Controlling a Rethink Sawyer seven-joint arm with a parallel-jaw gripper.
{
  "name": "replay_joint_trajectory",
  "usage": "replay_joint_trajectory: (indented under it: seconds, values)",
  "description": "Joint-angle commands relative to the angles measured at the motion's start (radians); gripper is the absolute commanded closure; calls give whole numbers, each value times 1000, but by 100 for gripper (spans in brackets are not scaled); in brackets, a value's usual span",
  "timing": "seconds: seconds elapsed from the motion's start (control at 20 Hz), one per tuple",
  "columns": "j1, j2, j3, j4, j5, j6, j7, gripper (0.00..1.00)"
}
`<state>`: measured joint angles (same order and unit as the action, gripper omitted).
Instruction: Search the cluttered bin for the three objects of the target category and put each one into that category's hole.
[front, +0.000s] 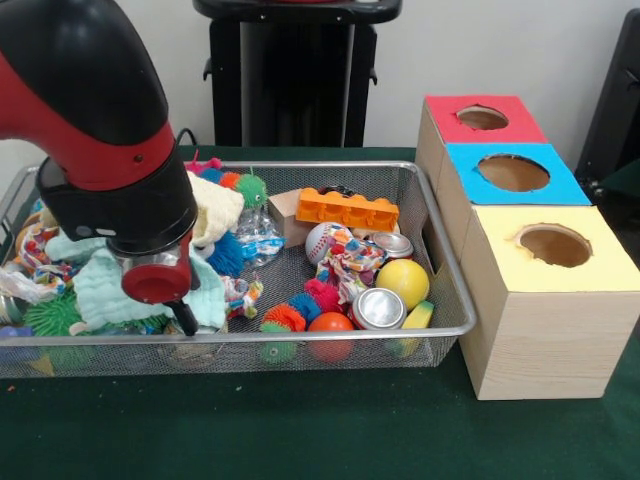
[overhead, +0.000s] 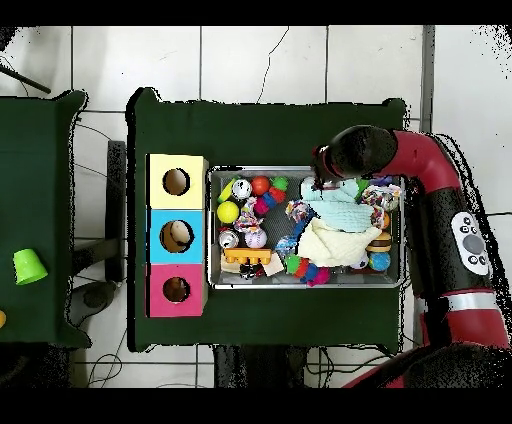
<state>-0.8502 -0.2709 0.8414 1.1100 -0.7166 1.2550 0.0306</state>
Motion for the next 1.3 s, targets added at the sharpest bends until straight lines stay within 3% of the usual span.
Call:
replay_joint_trajectory:
  seconds: [0.05,0.6,0.85,1.3]
  values:
    - [11,14,-37,-79,-56,115,-322,0]
    - [-37,30,-57,-76,-47,120,-410,0]
    - [-64,18,-59,-31,-45,88,-416,0]
    - [-105,-51,-69,104,-27,37,-315,0]
